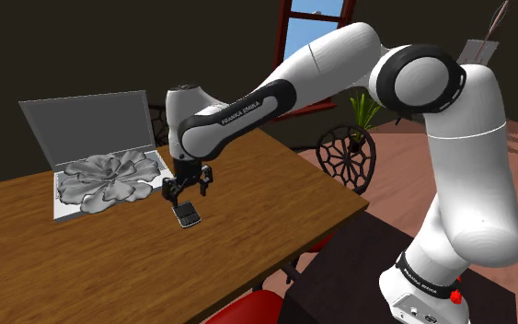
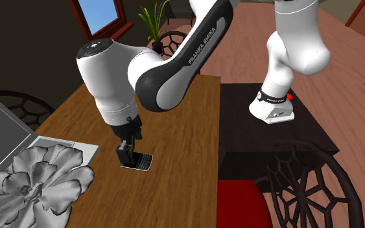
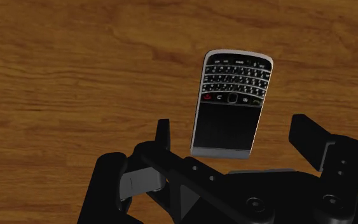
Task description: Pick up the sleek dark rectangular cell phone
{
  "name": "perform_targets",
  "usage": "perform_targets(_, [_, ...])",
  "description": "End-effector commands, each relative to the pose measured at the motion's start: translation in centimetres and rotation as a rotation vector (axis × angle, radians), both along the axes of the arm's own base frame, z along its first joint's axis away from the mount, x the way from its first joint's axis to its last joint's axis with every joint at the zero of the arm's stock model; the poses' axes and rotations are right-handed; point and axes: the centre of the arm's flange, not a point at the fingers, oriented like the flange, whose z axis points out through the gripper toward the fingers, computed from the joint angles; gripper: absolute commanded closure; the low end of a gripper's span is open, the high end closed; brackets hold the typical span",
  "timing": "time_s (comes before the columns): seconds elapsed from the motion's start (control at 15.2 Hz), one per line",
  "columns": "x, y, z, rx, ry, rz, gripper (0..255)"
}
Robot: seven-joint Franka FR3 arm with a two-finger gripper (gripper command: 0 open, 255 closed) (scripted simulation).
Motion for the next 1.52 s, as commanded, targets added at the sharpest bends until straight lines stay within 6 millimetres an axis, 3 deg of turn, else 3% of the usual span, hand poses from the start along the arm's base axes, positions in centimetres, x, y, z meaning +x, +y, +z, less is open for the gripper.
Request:
perform_targets(0.0, [1.4, 1.3, -1.1, -0.003, 0.000, 0.000, 0])
perform_targets(0.46, [1.4, 1.3, -5.1, -0.003, 0.000, 0.000, 0])
perform_targets(0.59, [1.4, 1.3, -5.1, -0.003, 0.000, 0.000, 0])
perform_targets(0.66, [1.3, 1.3, -5.2, -0.003, 0.000, 0.000, 255])
perform_targets(1.25, [1.4, 1.3, -5.1, -0.003, 0.000, 0.000, 255])
perform_targets(1.45, [1.3, 1.3, -3.6, -0.003, 0.000, 0.000, 255])
